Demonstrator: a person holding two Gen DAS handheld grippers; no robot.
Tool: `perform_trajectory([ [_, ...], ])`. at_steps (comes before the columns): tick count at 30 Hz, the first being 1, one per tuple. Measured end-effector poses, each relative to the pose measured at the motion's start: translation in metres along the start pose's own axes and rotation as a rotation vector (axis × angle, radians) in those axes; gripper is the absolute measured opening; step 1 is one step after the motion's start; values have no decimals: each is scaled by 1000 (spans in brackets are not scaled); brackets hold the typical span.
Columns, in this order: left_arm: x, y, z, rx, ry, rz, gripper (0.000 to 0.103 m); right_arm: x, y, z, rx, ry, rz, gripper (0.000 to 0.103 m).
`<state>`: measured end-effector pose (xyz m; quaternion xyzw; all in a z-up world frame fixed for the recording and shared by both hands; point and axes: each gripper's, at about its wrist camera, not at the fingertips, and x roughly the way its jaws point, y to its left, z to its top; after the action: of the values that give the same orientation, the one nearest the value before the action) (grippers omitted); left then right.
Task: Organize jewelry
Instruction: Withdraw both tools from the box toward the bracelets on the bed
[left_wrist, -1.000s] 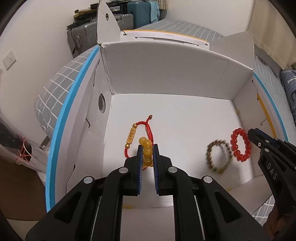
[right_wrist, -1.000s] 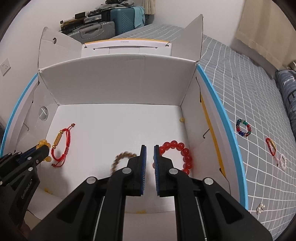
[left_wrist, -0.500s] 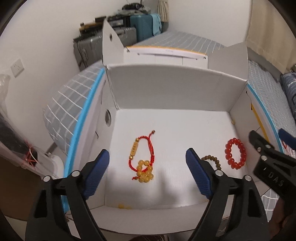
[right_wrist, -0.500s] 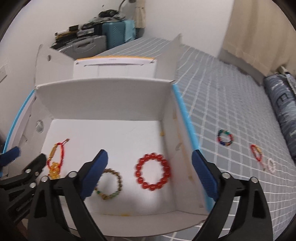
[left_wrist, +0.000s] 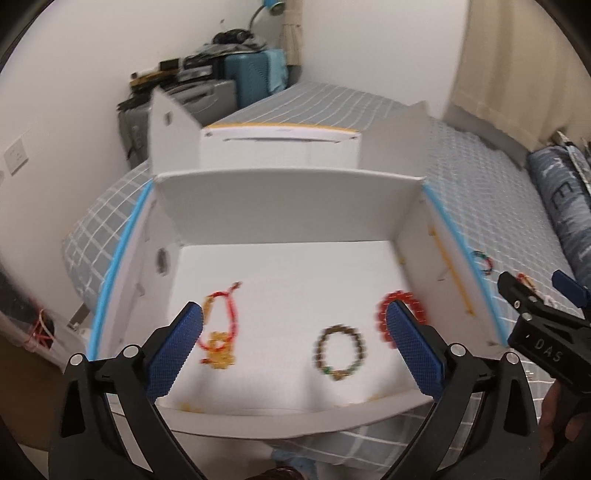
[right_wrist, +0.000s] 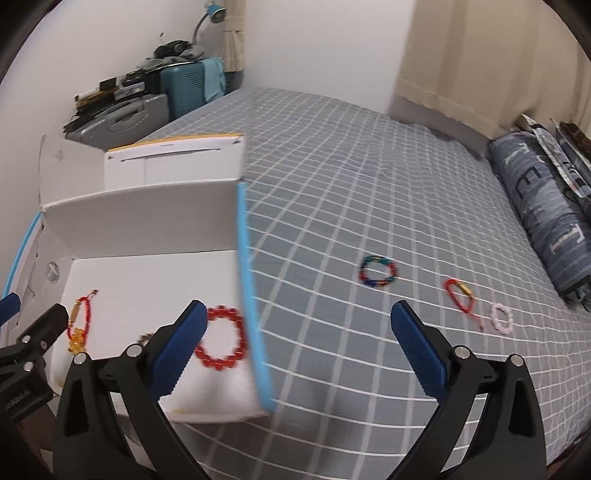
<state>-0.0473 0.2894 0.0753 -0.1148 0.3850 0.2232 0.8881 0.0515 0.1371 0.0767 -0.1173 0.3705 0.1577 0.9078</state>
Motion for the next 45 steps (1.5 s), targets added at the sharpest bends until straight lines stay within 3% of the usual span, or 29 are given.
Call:
perform_trajectory([
  [5, -6, -45, 4, 48, -28, -43, 97, -9, -48, -4, 35, -5, -39, 95],
  [15, 3, -159, 21, 148, -12, -153, 97, -8, -167, -3, 137, 0, -96, 95],
  [20, 31, -221, 32, 210, 15, -177, 97, 11, -223, -4, 184, 22, -131, 95],
  [25, 79, -273, 42, 243, 40, -262, 97, 54, -284, -12, 251, 76, -163, 95],
  [34, 180, -326, 29, 295, 106, -175, 97, 135, -353, -55, 319, 194, -171, 95],
  [45, 240, -342, 12, 306, 147, -138, 97, 178, -389, -85, 376, 255, -184, 95],
])
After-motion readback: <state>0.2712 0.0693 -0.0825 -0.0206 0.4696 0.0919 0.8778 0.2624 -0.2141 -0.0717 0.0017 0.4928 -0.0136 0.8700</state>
